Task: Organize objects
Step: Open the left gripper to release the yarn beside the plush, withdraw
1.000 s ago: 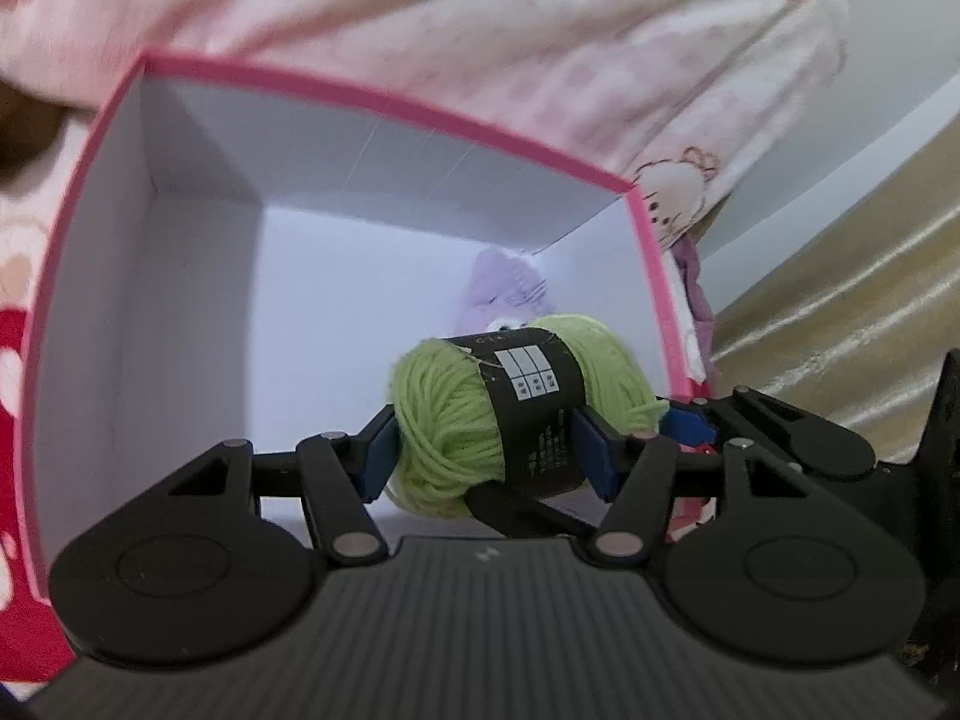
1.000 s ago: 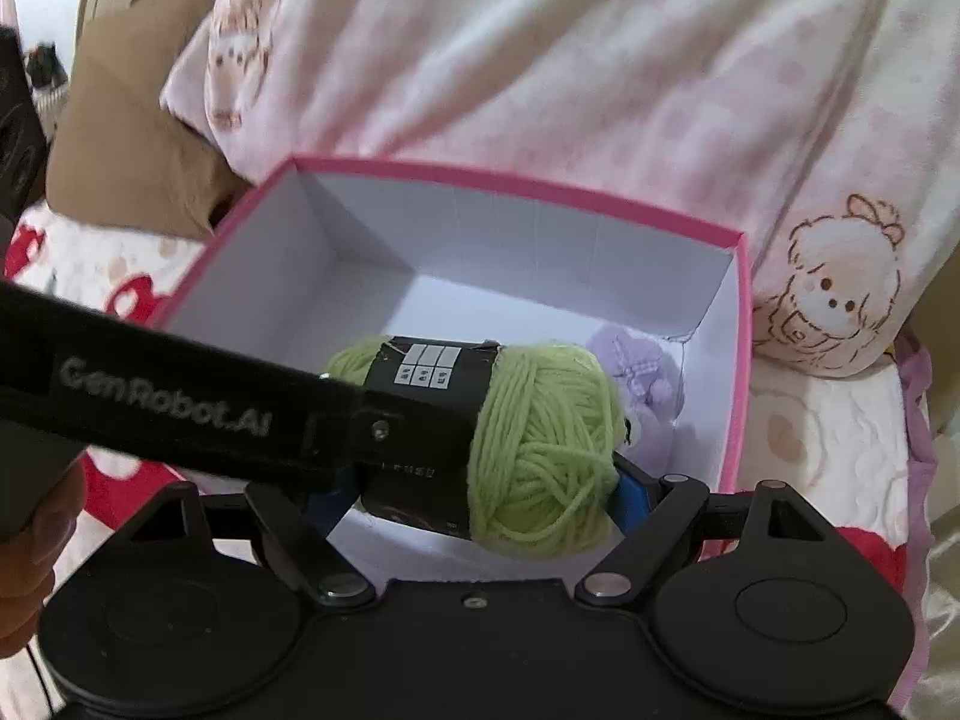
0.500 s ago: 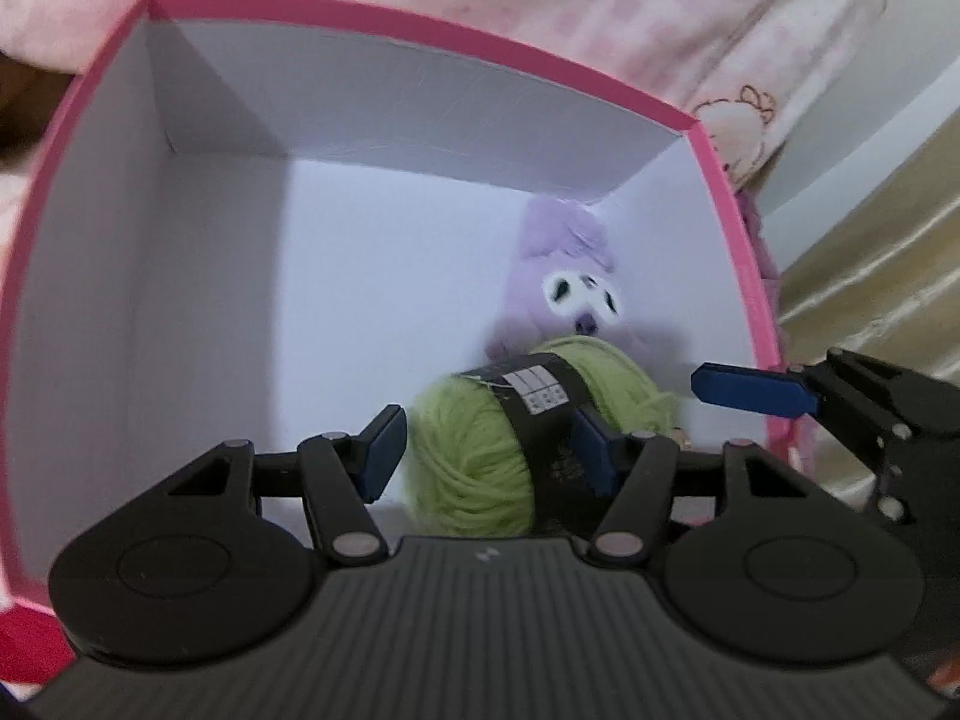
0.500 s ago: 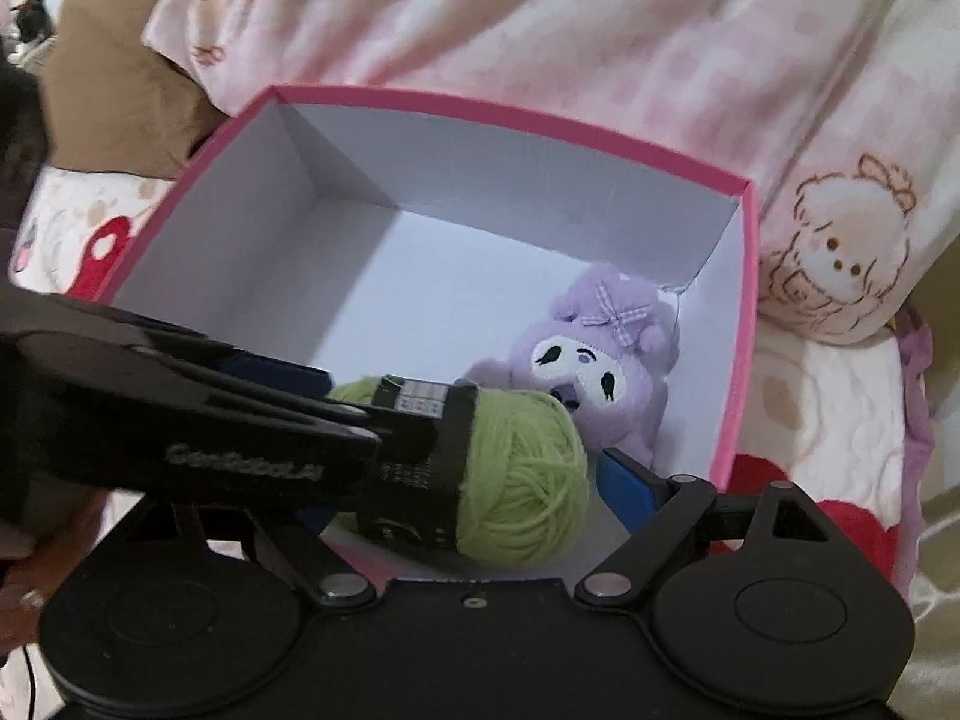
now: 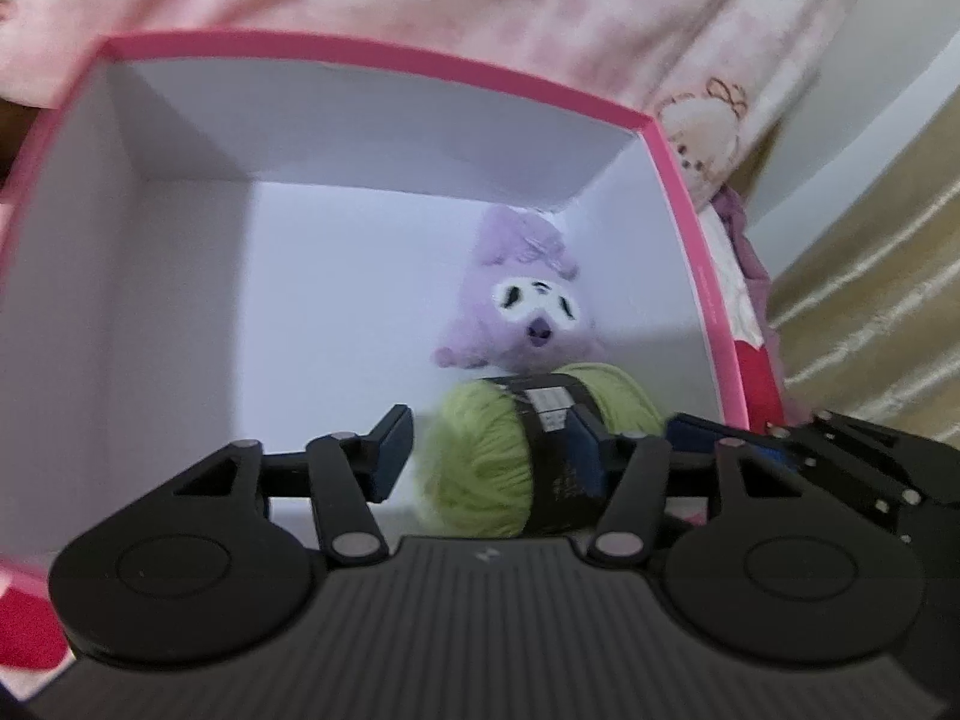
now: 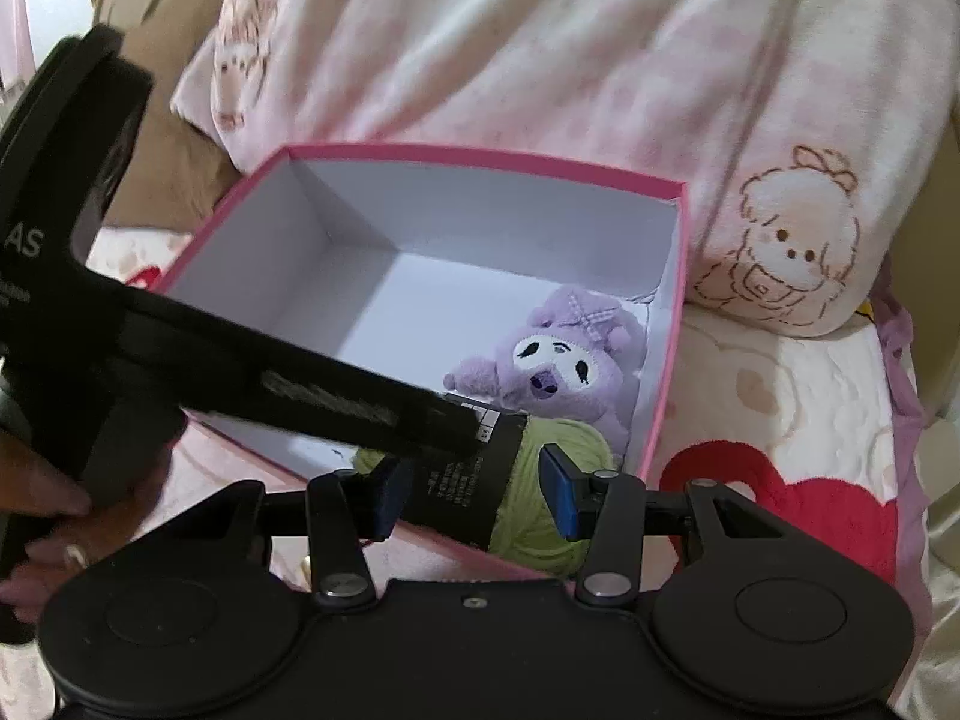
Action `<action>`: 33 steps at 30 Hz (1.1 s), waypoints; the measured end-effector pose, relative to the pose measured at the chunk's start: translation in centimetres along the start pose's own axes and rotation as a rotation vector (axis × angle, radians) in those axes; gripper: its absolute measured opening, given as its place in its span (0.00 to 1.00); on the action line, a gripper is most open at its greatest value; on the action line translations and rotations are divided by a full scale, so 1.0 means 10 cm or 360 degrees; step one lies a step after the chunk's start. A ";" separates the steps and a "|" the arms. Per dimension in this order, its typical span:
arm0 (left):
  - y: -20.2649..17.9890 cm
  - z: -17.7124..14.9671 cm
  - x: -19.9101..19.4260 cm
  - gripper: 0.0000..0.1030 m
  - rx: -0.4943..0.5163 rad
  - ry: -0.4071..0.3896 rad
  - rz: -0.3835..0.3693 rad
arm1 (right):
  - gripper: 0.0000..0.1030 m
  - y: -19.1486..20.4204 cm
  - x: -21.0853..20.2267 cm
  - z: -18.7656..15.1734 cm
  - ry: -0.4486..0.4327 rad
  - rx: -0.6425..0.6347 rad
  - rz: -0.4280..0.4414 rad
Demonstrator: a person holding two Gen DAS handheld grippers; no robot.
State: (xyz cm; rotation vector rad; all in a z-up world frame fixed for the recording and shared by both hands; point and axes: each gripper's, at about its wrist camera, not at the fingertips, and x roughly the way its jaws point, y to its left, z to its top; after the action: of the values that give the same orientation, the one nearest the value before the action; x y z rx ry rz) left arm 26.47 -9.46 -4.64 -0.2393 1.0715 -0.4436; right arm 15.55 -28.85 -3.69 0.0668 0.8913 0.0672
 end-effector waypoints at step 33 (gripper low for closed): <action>-0.85 -1.05 -2.69 0.83 0.0486 0.0027 0.0314 | 0.71 0.82 -2.47 -0.37 -0.0197 -0.0167 0.0060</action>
State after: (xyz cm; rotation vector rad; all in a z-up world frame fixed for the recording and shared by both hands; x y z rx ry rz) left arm 4.35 -4.37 15.09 0.1401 1.0178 -0.4252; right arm -2.99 -22.68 13.82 -0.0101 0.7617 0.1433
